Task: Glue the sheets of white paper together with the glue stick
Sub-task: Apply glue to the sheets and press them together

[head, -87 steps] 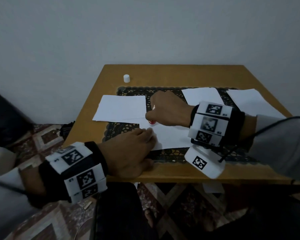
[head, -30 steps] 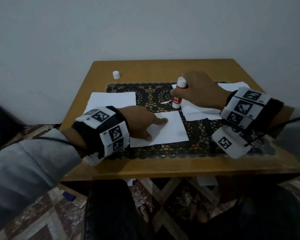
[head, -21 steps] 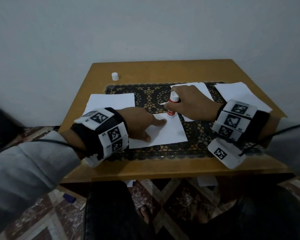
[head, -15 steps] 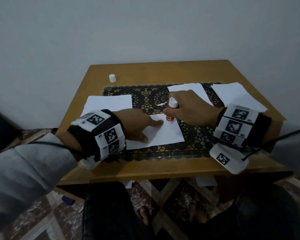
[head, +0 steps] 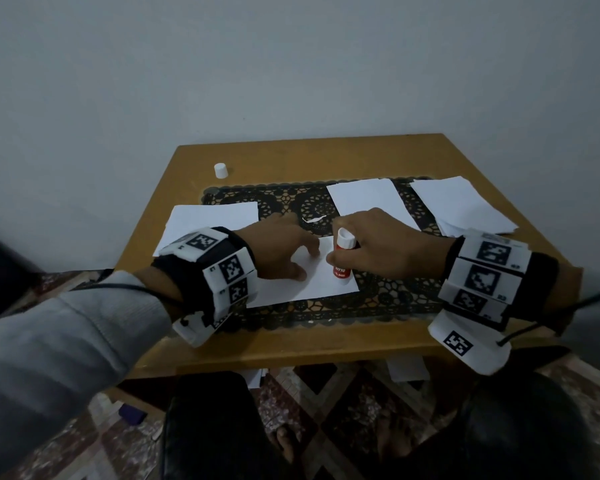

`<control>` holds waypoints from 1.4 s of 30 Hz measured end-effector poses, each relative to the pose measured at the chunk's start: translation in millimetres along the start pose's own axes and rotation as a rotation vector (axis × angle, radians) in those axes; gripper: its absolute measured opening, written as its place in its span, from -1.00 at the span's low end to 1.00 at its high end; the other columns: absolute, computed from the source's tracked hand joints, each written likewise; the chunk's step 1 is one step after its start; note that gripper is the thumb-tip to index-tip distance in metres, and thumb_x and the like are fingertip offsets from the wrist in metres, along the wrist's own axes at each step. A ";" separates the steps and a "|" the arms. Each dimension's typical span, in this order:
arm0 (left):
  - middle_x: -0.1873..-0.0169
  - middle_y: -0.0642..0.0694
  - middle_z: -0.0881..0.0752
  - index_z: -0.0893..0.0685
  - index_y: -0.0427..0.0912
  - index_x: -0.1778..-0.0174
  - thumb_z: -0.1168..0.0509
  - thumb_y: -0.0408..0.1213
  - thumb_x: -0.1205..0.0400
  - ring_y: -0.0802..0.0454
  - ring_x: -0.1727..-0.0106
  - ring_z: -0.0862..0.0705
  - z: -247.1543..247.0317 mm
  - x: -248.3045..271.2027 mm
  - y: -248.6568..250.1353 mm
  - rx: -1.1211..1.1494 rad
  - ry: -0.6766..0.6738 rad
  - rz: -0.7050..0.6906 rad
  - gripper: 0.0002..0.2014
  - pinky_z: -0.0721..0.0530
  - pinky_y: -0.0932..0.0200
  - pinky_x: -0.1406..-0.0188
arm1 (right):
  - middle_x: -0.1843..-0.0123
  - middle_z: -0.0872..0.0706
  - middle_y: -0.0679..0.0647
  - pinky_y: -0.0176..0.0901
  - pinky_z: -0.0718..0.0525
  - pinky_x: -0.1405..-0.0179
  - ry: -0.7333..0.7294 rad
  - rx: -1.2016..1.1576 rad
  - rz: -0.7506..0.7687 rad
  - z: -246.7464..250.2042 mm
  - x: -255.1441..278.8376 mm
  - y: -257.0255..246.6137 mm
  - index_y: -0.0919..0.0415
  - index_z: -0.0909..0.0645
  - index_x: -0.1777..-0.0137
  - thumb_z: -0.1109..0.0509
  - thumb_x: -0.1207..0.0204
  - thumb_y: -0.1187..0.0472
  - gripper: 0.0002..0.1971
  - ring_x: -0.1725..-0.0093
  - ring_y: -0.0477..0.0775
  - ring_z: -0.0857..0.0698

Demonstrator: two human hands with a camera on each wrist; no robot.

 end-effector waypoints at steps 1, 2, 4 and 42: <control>-0.28 -0.15 -0.49 -0.51 0.13 -0.36 -0.42 0.03 -0.53 -0.15 -0.31 -0.44 -0.2 -2.8 0.6 0.017 0.003 0.015 -0.53 -0.48 -0.05 -0.29 | 0.26 -0.67 0.02 -0.09 -0.51 0.28 -0.016 -0.007 -0.002 -0.2 2.0 -0.1 0.17 -0.55 0.21 -0.45 -0.52 0.05 -0.78 0.29 -0.03 -0.60; -0.29 -0.16 -0.49 -0.49 0.08 -0.35 -0.43 0.03 -0.51 -0.16 -0.32 -0.44 -0.7 -5.6 1.3 0.017 -0.002 0.034 -0.50 -0.49 -0.05 -0.28 | 0.26 -0.68 0.01 -0.09 -0.53 0.26 -0.036 -0.011 -0.002 -0.1 4.2 -0.6 0.15 -0.55 0.22 -0.45 -0.52 0.05 -0.78 0.29 -0.04 -0.61; -0.33 -0.18 -0.46 -0.41 0.00 -0.39 -0.47 0.05 -0.46 -0.19 -0.33 -0.44 -0.3 -10.1 0.8 0.002 -0.018 0.084 -0.38 -0.50 -0.05 -0.26 | 0.25 -0.70 0.03 -0.05 -0.57 0.22 -0.069 -0.013 -0.001 3.2 8.5 -1.0 0.18 -0.58 0.22 -0.46 -0.51 0.03 -0.76 0.27 -0.01 -0.63; -0.49 -0.21 -0.23 -0.23 0.28 -0.57 -0.34 0.29 -0.45 -0.24 -0.48 -0.18 -8.0 37.3 -18.9 -0.150 0.005 0.231 -0.23 -0.38 -0.13 -0.35 | 0.36 -0.45 -0.08 -0.23 -0.25 0.43 0.156 0.038 -0.054 1.0 -46.2 -6.6 0.05 -0.29 0.38 -0.40 -0.53 0.12 -0.64 0.39 -0.15 -0.40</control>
Point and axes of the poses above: each hand's wrist, its own x-axis away from the middle knuckle, its own z-axis out of the back of the hand, y = z × x, the point moved 7 cm from there along -x, towards the middle knuckle
